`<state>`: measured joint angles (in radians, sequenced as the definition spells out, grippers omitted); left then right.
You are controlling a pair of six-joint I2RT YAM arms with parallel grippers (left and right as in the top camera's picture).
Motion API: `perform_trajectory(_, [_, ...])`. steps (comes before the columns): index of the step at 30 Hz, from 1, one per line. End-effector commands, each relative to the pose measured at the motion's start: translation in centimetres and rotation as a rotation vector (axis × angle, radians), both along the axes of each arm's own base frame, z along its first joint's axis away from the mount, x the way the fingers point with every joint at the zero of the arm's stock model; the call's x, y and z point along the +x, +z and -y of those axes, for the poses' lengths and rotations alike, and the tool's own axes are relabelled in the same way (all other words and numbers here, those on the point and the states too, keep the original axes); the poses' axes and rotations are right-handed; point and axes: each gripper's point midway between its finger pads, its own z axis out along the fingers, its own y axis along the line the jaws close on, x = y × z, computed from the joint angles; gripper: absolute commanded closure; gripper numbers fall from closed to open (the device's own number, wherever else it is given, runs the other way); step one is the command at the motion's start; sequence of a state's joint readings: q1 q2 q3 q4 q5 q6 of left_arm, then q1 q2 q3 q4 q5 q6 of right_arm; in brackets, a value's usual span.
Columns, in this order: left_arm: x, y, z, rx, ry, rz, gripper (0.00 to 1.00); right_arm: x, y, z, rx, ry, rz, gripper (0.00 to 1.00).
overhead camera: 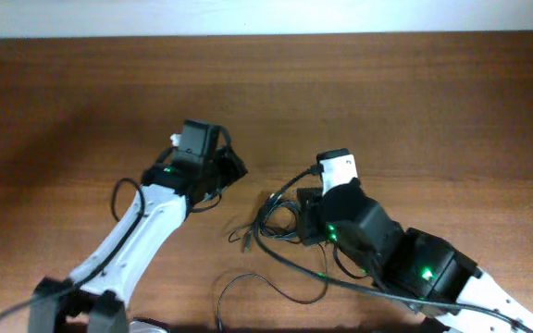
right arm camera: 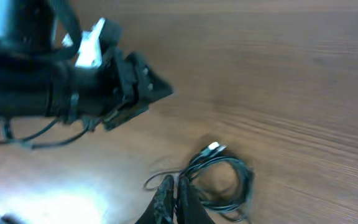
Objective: Untangle cables
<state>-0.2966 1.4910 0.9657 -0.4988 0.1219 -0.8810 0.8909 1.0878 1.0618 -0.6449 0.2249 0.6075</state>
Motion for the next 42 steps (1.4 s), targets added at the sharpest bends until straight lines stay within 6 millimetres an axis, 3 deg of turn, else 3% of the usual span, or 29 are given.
perform_trajectory(1, [-0.9,-1.9,2.8,0.017,-0.207,-0.017,0.46,1.2,0.3,3.1,-0.029,-0.19,0.029,0.88])
perform_trajectory(3, [-2.4,-3.0,5.0,0.162,-0.637,0.071,0.23,1.4,1.8,6.8,-0.002,-0.295,0.05,0.67])
perform_trajectory(4, [-3.2,-3.7,6.0,0.205,-0.765,0.089,0.21,1.1,2.5,7.8,0.031,-0.307,0.053,0.63])
perform_trajectory(6, [-4.2,-5.0,7.6,0.223,-0.861,0.084,0.25,0.4,3.3,8.1,0.083,-0.283,0.041,0.57])
perform_trajectory(7, [-5.5,-6.6,8.8,0.23,-0.914,0.038,0.27,-0.1,3.3,8.5,0.082,-0.28,0.037,0.5])
perform_trajectory(9, [-8.5,-10.1,9.9,0.297,-1.062,-0.051,0.29,-0.8,2.6,8.9,0.057,-0.272,0.006,0.48])
perform_trajectory(12, [-10.3,-12.9,9.4,0.409,-1.114,-0.144,0.47,-1.8,1.9,7.9,0.072,-0.207,-0.051,0.48])
perform_trajectory(15, [-10.2,-13.7,9.2,0.443,-1.116,-0.147,1.0,-2.3,1.3,8.0,0.054,-0.196,-0.08,0.49])
perform_trajectory(16, [-9.7,-13.6,9.2,0.457,-1.108,-0.137,1.0,-2.3,1.2,8.0,0.051,-0.196,-0.082,0.49])
perform_trajectory(18, [-8.9,-12.2,9.6,0.461,-1.104,-0.132,1.0,-2.3,1.2,8.0,0.052,-0.196,-0.082,0.49])
perform_trajectory(19, [-8.1,-10.6,10.0,0.458,-1.093,-0.119,1.0,-2.3,1.2,8.0,0.052,-0.196,-0.082,0.49])
perform_trajectory(21, [-5.2,-3.4,10.7,0.442,-1.043,-0.036,1.0,-2.3,1.2,8.0,0.052,-0.196,-0.082,0.49])
perform_trajectory(22, [-4.7,-1.5,10.6,0.437,-1.028,-0.008,1.0,-2.3,1.2,8.0,0.058,-0.202,-0.085,0.48])
perform_trajectory(24, [-3.8,4.2,9.9,0.416,-0.962,0.105,1.0,-2.1,0.9,7.9,0.081,-0.232,-0.114,0.5])
perform_trajectory(26, [-3.8,9.2,8.7,0.371,-0.853,0.217,1.0,-2.1,-0.3,6.2,0.104,-0.208,-0.194,0.61])
perform_trajectory(27, [-3.8,10.7,7.9,0.366,-0.826,0.254,1.0,-1.8,-0.5,5.8,0.128,-0.228,-0.211,0.6])
perform_trajectory(28, [-3.9,11.9,7.0,0.351,-0.783,0.272,1.0,-1.4,0.1,5.4,0.152,-0.223,-0.189,0.46])
perform_trajectory(29, [-4.1,12.8,6.0,0.322,-0.708,0.267,1.0,-1.1,0.7,5.0,0.178,-0.216,-0.17,0.41])
perform_trajectory(30, [-4.1,13.5,5.5,0.277,-0.648,0.263,1.0,-0.8,0.9,4.6,0.193,-0.208,-0.164,0.41])
perform_trajectory(32, [-5.0,16.1,5.6,0.025,-0.604,0.276,1.0,-0.5,0.5,2.5,0.223,-0.147,-0.199,0.42])
perform_trajectory(34, [-4.9,16.7,5.1,-0.015,-0.636,0.298,1.0,0.3,1.5,0.2,0.217,-0.009,-0.119,0.42])
perform_trajectory(37, [-5.9,18.0,6.0,-0.112,-0.788,0.37,1.0,1.8,4.0,-0.5,0.192,0.064,0.056,0.41])
perform_trajectory(40, [-5.9,18.3,6.1,-0.132,-0.811,0.387,1.0,2.1,3.2,-0.7,0.158,0.068,0.051,0.49])
perform_trajectory(42, [-5.2,18.3,4.9,-0.124,-0.77,0.389,1.0,1.9,2.7,-0.5,0.146,0.067,0.036,0.52])
